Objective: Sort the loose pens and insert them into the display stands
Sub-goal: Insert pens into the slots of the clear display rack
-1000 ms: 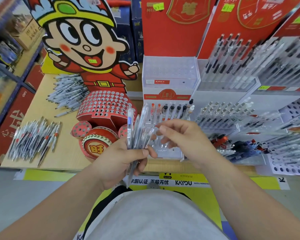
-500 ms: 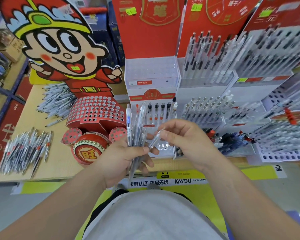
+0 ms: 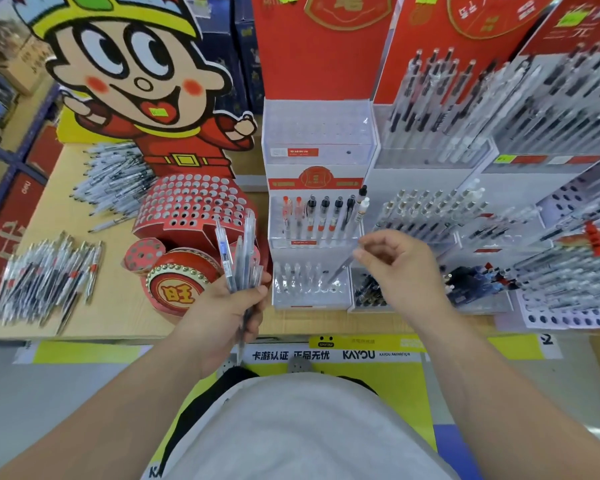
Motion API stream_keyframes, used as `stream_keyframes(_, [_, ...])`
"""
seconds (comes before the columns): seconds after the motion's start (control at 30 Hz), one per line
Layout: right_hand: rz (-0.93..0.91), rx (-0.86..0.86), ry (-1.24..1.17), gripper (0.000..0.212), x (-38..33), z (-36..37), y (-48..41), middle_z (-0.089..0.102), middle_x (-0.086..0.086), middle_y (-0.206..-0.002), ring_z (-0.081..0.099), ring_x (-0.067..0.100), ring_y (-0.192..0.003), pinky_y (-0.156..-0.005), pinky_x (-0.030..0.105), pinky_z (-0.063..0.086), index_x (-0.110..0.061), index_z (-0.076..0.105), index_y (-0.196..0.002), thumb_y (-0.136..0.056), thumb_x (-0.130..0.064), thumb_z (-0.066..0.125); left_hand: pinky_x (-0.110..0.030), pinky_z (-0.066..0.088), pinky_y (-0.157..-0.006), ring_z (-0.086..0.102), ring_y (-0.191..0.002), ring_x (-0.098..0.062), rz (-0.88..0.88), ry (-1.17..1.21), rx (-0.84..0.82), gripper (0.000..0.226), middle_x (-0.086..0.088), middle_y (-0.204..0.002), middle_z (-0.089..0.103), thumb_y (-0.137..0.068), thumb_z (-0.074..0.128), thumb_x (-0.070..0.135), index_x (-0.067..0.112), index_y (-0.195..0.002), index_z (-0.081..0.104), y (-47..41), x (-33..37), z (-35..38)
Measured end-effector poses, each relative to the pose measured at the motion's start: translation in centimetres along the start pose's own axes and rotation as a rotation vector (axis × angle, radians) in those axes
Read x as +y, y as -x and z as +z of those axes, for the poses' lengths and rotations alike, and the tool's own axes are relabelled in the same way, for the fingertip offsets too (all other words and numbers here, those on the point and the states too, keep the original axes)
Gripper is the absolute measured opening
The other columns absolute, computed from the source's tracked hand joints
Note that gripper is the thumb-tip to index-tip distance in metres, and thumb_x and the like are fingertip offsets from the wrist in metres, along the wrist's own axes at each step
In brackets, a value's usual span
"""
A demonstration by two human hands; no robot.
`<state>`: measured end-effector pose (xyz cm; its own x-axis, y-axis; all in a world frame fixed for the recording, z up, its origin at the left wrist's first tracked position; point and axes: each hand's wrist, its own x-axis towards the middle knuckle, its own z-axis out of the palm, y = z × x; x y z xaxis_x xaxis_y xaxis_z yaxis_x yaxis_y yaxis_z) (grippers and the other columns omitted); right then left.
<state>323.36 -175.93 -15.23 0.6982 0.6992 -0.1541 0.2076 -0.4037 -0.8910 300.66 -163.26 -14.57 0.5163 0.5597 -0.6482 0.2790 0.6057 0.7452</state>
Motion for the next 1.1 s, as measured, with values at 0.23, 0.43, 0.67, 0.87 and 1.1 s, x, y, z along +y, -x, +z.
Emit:
stream_keyframes(0.23, [-0.163,-0.021,0.258,0.013,2.0,2.3,-0.7,0.070,-0.015,-0.084,0.064,-0.007,-0.082,-0.071,0.005,0.046,-0.021,0.074,-0.101,-0.088,-0.019,0.076,-0.027,0.037,-0.049,0.044,-0.054,-0.015,0.001,0.011,-0.021,0.021,-0.005,-0.072,0.057,-0.100,0.057,0.007,0.011,-0.120,0.065,-0.2,-0.3,-0.5])
stream_keyframes(0.43, [-0.236,-0.067,0.368,0.015,2.4,3.2,-1.0,0.074,-0.007,-0.088,0.067,0.006,-0.076,-0.075,0.027,0.056,-0.018,0.074,-0.103,-0.088,-0.019,0.076,-0.028,0.038,-0.050,0.045,-0.054,-0.015,0.008,0.008,-0.017,0.024,-0.003,-0.071,0.058,-0.100,0.057,0.006,0.010,-0.122,0.063,-0.4,-0.2,-0.8])
stream_keyframes(0.67, [-0.300,-0.110,0.578,0.019,2.6,4.1,-1.0,0.076,-0.004,-0.093,0.070,0.016,-0.081,-0.073,0.033,0.057,-0.022,0.075,-0.106,-0.088,-0.024,0.076,-0.029,0.038,-0.050,0.046,-0.055,-0.016,0.021,-0.005,-0.040,0.024,-0.003,-0.072,0.057,-0.100,0.056,0.006,0.010,-0.122,0.062,-0.2,0.1,-0.8])
stream_keyframes(0.87, [-0.296,-0.096,0.725,0.011,2.5,4.7,-1.4,0.076,-0.006,-0.087,0.071,0.018,-0.078,-0.069,0.033,0.058,-0.025,0.074,-0.100,-0.089,-0.028,0.073,-0.032,0.038,-0.051,0.044,-0.056,-0.019,0.036,-0.046,-0.042,0.024,-0.008,-0.074,0.056,-0.099,0.057,0.007,0.011,-0.122,0.062,-0.1,-0.2,-1.2])
stream_keyframes(1.1, [-0.266,-0.122,0.701,0.037,1.6,4.1,-1.0,0.074,-0.005,-0.103,0.069,0.016,-0.088,-0.077,0.032,0.056,-0.023,0.067,-0.125,-0.090,-0.036,0.071,-0.030,0.038,-0.049,0.045,-0.055,-0.017,0.065,-0.049,-0.149,0.034,-0.010,-0.074,0.054,-0.094,0.064,0.009,-0.008,-0.122,0.053,1.2,0.5,-0.7])
